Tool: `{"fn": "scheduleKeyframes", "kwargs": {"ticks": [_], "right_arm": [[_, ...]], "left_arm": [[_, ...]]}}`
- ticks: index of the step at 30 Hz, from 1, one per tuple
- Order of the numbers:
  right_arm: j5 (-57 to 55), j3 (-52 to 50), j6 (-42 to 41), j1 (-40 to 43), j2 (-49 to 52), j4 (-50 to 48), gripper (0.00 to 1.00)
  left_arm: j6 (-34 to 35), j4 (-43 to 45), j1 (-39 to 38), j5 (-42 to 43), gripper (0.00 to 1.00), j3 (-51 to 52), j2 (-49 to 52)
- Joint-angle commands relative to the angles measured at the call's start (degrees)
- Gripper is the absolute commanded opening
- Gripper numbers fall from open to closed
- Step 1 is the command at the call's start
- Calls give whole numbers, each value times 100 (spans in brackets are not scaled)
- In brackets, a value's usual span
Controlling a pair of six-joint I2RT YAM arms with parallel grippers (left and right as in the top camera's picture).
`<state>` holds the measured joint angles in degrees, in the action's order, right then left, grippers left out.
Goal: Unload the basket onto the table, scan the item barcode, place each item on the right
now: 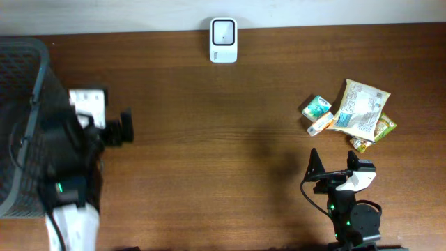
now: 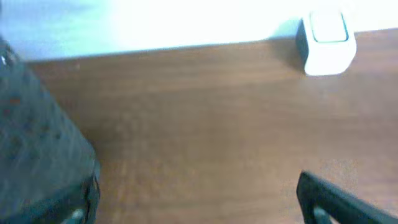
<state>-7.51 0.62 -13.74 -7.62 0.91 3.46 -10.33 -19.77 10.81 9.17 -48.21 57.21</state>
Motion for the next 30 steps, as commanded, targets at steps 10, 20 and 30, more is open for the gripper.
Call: {"fn": "scheduleKeyframes", "kwargs": {"ticks": [10,20,30], "right_arm": [[-28,-31,-46,-26,-17,46,99],[-28,-31,-46,-26,-17,44,99],[-28,-31,-46,-26,-17,46,99]], "left_arm": [[35,3220,-15,350,99,3941,-3182],[-501,2839,-31,304,99,4723,-4419],[-588,1687,-31,-669,99,4769,-5534]]}}
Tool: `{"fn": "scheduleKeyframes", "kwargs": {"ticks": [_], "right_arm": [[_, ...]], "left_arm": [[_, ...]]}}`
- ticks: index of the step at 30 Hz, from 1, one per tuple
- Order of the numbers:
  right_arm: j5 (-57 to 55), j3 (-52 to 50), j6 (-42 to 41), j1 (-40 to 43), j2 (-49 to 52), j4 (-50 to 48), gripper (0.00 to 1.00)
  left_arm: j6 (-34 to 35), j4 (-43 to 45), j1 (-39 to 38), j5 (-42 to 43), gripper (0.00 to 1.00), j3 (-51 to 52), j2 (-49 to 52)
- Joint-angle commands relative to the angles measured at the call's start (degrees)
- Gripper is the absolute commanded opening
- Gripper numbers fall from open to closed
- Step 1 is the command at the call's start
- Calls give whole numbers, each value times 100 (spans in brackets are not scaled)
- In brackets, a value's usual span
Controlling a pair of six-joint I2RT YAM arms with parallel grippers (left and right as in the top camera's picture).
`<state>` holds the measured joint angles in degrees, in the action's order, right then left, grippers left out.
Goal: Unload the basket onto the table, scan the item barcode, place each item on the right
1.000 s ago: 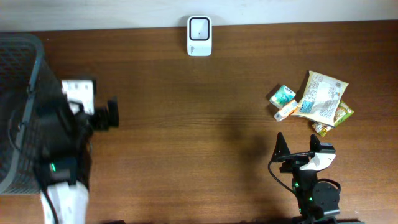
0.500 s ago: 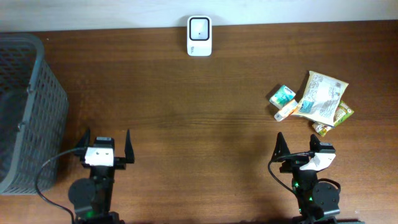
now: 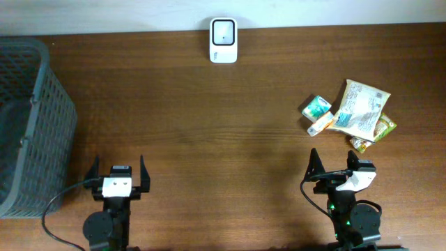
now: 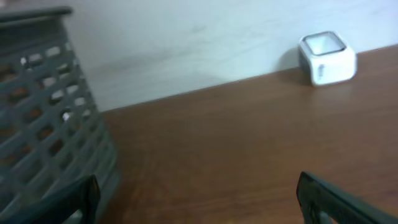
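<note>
The white barcode scanner [image 3: 224, 40] stands at the table's far edge and also shows as the scanner [image 4: 326, 57] in the left wrist view. A pile of packets [image 3: 352, 111] lies at the right: a beige pouch, a teal-and-white pack and smaller ones. My left gripper [image 3: 117, 172] sits low at the front left, open and empty, with the left gripper [image 4: 199, 208] over bare wood and its dark fingers [image 4: 329, 200] wide apart. My right gripper [image 3: 333, 164] rests at the front right, just below the pile, open with nothing in it.
A dark grey mesh basket [image 3: 42, 104] fills the left edge of the table; the basket [image 4: 43, 118] rises close on the left in the wrist view. A pale wall runs behind the scanner.
My left arm was stretched out beside the basket at the left edge; now it is drawn back to the front left, gripper open and empty. The right arm and the packets have not moved.
</note>
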<state>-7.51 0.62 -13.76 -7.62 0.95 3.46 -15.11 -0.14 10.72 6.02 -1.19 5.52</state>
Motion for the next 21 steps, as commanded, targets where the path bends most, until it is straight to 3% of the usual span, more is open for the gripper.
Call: {"fn": "scheduleKeyframes", "kwargs": {"ticks": [1,10,14,21], "right_arm": [[-28,-31,-44,-26,-22,44,99],[-28,-31,-44,-26,-22,46,99],[-28,-31,-44,-26,-22,44,99],[-28,-31,-44,-26,-22,44,99]], "left_arm": [[-109,-404,-22,-352,99,68,-466],[-133,-468,-400,-627,99,68,-527],[-946,-330,-566,-734,99,72,-529],[-986,-470,-568,-667,99,72,-529]]}}
